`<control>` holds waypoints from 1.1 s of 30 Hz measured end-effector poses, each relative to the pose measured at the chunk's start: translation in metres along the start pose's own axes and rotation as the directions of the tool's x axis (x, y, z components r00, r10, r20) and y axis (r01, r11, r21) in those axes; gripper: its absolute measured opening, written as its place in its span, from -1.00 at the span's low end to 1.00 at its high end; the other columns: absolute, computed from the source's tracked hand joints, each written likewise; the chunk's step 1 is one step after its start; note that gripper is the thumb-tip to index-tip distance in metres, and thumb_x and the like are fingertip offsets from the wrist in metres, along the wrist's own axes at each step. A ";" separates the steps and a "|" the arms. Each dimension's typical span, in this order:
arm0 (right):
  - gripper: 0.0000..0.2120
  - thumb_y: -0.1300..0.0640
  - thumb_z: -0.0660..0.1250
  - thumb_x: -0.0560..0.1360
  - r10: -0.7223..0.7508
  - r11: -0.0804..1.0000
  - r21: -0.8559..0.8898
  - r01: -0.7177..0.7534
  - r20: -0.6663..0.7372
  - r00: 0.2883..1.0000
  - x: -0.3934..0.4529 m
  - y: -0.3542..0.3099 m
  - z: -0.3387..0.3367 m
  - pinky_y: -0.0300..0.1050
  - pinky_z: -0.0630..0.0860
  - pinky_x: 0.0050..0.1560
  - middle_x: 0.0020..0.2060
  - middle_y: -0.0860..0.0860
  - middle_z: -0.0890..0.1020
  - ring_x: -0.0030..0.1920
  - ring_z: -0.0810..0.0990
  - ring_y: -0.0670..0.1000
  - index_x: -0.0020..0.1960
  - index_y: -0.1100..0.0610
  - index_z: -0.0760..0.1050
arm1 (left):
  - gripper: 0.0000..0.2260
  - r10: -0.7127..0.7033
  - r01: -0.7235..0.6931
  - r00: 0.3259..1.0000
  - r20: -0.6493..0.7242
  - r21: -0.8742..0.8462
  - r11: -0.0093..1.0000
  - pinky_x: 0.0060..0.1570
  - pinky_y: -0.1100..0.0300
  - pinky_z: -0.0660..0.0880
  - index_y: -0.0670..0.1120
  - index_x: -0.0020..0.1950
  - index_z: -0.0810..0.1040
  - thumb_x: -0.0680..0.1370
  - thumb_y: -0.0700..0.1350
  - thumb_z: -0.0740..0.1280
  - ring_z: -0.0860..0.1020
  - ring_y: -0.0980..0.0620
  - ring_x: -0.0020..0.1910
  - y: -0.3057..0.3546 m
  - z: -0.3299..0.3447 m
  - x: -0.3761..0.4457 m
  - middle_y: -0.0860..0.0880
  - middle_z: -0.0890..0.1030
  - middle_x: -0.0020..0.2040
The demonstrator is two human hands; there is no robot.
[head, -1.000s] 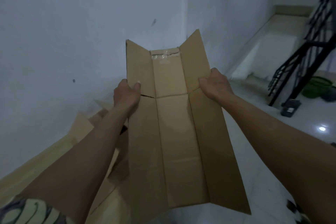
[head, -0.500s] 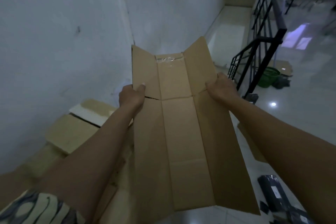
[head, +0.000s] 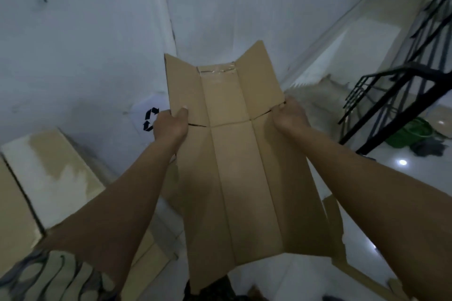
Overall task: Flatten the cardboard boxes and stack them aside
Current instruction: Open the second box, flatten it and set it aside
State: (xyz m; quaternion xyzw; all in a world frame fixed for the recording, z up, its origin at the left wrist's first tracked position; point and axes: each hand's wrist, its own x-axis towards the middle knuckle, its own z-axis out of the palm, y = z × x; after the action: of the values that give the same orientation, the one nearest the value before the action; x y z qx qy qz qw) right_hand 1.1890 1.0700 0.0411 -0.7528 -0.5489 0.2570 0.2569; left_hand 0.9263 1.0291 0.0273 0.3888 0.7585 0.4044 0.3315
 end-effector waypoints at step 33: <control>-0.73 -0.02 0.09 0.69 -0.248 0.925 -0.109 0.363 0.548 0.799 0.229 0.168 0.431 -0.09 0.39 -0.24 -0.23 0.05 0.59 -0.23 0.57 0.12 0.21 0.14 0.41 | -0.70 -0.591 0.568 0.614 -0.523 -0.226 0.791 -0.07 0.27 0.20 -0.17 0.21 0.52 0.67 0.01 0.15 0.50 -0.19 0.20 -0.356 0.227 0.168 -0.27 0.56 0.21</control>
State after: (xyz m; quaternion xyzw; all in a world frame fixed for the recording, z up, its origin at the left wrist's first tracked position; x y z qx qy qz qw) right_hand 1.0785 1.2902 -0.4122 -0.5774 -0.7363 0.3484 0.0550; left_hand 0.9173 1.1217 -0.4176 -0.0222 0.8979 0.3864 0.2096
